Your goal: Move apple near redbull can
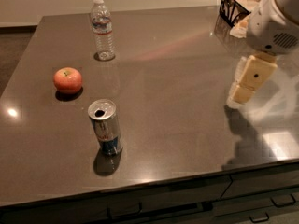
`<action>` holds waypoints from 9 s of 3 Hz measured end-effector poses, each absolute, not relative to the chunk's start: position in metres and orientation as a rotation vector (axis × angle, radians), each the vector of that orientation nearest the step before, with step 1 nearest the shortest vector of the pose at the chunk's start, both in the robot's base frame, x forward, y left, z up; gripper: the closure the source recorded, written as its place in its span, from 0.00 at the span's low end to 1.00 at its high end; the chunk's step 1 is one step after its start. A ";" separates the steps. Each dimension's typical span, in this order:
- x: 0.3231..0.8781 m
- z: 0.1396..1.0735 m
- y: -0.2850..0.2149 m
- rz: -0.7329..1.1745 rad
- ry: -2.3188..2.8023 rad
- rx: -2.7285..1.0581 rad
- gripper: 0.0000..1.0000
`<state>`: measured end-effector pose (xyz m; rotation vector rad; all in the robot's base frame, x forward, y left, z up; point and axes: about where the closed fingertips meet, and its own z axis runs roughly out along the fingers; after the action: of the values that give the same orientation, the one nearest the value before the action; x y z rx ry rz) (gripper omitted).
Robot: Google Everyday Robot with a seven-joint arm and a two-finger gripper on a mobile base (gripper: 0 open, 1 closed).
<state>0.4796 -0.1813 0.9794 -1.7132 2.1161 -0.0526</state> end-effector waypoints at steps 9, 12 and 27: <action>0.603 0.884 0.148 0.437 1.855 -1.735 0.00; 0.600 0.869 0.213 0.501 1.766 -1.863 0.00; 0.459 0.875 0.049 0.557 1.007 -2.480 1.00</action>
Offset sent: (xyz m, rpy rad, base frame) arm 0.1180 0.1115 -0.0132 0.2141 -0.0456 0.0661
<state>0.4589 0.0492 0.8751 -2.4798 1.0073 0.5565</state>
